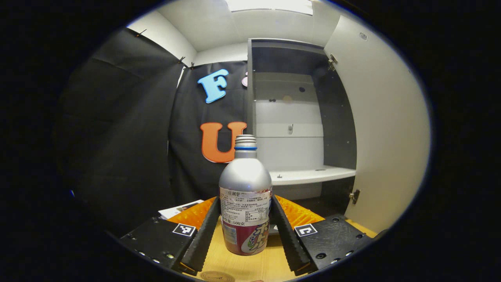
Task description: Open the cabinet door with the right hand, grasp the bottle in the cabinet with the left hand and place it on the coaster, then close the cabinet door with the right hand.
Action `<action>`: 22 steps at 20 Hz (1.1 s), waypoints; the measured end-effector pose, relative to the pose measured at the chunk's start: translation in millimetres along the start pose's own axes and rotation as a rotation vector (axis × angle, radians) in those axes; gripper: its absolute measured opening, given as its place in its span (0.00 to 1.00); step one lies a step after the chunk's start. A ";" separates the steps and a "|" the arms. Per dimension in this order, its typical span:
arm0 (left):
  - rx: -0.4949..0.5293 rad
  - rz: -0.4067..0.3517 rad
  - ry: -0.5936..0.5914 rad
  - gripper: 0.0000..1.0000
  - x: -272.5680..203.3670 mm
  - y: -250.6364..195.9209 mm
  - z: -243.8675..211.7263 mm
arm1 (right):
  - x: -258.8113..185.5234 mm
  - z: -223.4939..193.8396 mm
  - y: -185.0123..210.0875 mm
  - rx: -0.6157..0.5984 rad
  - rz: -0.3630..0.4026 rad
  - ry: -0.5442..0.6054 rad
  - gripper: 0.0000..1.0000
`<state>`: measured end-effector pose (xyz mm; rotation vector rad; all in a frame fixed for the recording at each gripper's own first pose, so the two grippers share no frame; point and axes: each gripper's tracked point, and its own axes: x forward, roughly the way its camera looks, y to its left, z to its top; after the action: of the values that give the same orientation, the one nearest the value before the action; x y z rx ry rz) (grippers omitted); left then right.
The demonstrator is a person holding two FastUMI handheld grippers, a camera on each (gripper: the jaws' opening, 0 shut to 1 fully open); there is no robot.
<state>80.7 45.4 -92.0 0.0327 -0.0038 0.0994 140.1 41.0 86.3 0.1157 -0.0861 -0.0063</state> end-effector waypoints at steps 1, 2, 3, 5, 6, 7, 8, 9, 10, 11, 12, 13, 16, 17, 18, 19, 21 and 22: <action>0.001 0.025 0.025 0.76 -5.0 5.9 -20.5 | -0.3 0.6 0.8 0.009 0.003 0.001 0.87; -0.013 0.037 0.062 0.76 -9.3 8.6 -41.3 | -1.9 1.2 1.6 0.020 0.006 0.002 0.88; -0.031 0.041 0.103 0.77 -12.4 8.9 -62.8 | -2.9 2.6 2.2 0.030 0.009 -0.002 0.88; -0.043 0.077 0.136 0.77 -17.8 17.5 -91.6 | -5.0 7.4 4.2 0.043 0.010 -0.016 0.87; -0.038 0.100 0.138 0.77 -18.2 25.0 -101.7 | -5.8 8.7 4.6 0.041 0.005 -0.022 0.88; -0.025 0.124 0.134 0.77 -19.2 30.3 -111.1 | -5.6 10.3 3.8 0.037 -0.005 -0.028 0.87; -0.005 0.149 0.134 0.77 -20.8 37.1 -121.1 | -5.8 10.5 3.4 0.031 -0.017 -0.029 0.87; 0.010 0.166 0.140 0.77 -22.6 40.8 -132.2 | -6.7 9.5 3.9 0.024 -0.028 -0.024 0.87; 0.009 0.171 0.153 0.77 -24.0 41.3 -143.8 | -8.2 7.8 4.0 0.019 -0.038 -0.018 0.87; 0.004 0.176 0.166 0.77 -25.1 43.3 -155.3 | -7.8 8.6 4.3 0.016 -0.046 -0.015 0.87; 0.000 0.187 0.177 0.77 -27.2 46.0 -162.9 | -8.7 9.0 4.3 0.013 -0.054 -0.011 0.87; -0.002 0.197 0.184 0.77 -28.0 50.5 -169.1 | -8.8 10.7 4.9 0.009 -0.061 -0.007 0.87; -0.015 0.218 0.186 0.76 -25.3 59.6 -179.4 | -9.4 13.9 5.5 -0.010 -0.082 -0.004 0.87; -0.022 0.220 0.190 0.77 -23.8 62.6 -183.5 | -9.9 14.4 5.7 -0.014 -0.089 -0.005 0.87; -0.026 0.221 0.197 0.77 -20.7 64.8 -187.8 | -9.9 16.0 5.8 -0.017 -0.094 -0.007 0.87; -0.027 0.226 0.200 0.76 -19.2 68.1 -188.9 | -10.8 16.8 6.9 -0.018 -0.100 -0.008 0.87; -0.037 0.227 0.208 0.76 -18.9 68.8 -195.0 | -12.1 16.7 7.3 -0.017 -0.107 -0.007 0.88; -0.033 0.224 0.196 0.76 -17.4 69.5 -192.1 | -12.3 17.0 7.6 -0.016 -0.111 -0.006 0.87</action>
<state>56.9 119.1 -281.8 -0.0103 0.1873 0.3260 126.3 46.7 103.0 0.1045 -0.0855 -0.1180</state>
